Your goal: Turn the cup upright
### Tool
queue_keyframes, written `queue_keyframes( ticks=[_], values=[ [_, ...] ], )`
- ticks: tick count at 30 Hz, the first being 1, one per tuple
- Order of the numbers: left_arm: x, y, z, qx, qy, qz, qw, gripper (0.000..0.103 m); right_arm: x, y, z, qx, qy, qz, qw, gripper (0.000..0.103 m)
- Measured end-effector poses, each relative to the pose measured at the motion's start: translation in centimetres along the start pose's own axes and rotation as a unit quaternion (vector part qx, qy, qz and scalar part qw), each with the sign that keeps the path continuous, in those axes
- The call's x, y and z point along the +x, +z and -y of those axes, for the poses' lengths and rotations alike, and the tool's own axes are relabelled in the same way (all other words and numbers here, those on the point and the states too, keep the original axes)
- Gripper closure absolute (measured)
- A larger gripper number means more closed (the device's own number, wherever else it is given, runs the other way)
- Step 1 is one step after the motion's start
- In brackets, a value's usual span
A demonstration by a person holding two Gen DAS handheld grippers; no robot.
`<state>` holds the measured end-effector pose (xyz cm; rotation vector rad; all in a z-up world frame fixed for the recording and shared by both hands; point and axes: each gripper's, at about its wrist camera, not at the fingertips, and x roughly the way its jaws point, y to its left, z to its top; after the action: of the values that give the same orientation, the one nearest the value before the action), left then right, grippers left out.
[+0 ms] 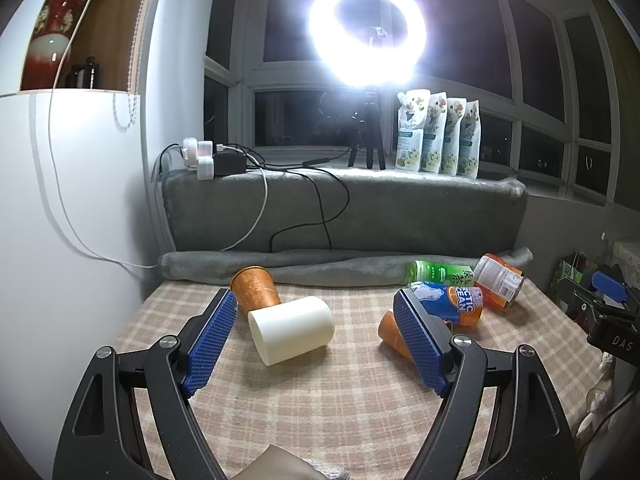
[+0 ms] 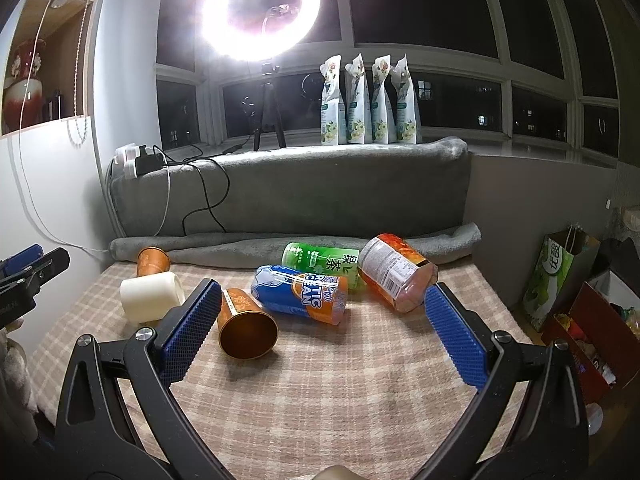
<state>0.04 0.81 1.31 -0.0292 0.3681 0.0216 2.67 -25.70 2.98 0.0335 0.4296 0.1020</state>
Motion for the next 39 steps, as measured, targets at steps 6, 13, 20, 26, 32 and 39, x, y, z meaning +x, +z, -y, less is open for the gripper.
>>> queue_keyframes(
  ticks=[6, 13, 20, 26, 32, 39],
  values=[
    [0.08, -0.07, 0.13, -0.001, 0.002, -0.001, 1.0000, 0.022, -0.06, -0.05, 0.04, 0.001, 0.001, 0.000, 1.000, 0.000],
    [0.14, -0.22, 0.21, 0.001, 0.001, 0.000, 1.0000, 0.022, -0.12, -0.07, -0.05, 0.001, 0.000, 0.001, 1.000, 0.000],
    [0.08, -0.43, 0.30, 0.001, 0.002, 0.001, 1.0000, 0.022, -0.12, -0.16, -0.06, 0.000, 0.000, 0.001, 1.000, 0.000],
    [0.08, -0.51, 0.34, 0.001, 0.002, 0.001, 1.0000, 0.022, -0.10, -0.25, -0.08, -0.001, 0.001, 0.001, 1.000, 0.000],
    [0.04, -0.52, 0.48, 0.001, 0.002, 0.000, 1.0000, 0.022, -0.08, -0.22, -0.16, -0.001, 0.001, 0.000, 1.000, 0.000],
    [0.17, -0.47, 0.48, 0.001, 0.003, 0.001, 1.0000, 0.022, 0.05, -0.31, -0.21, -0.003, 0.002, 0.000, 1.000, 0.000]
  ],
)
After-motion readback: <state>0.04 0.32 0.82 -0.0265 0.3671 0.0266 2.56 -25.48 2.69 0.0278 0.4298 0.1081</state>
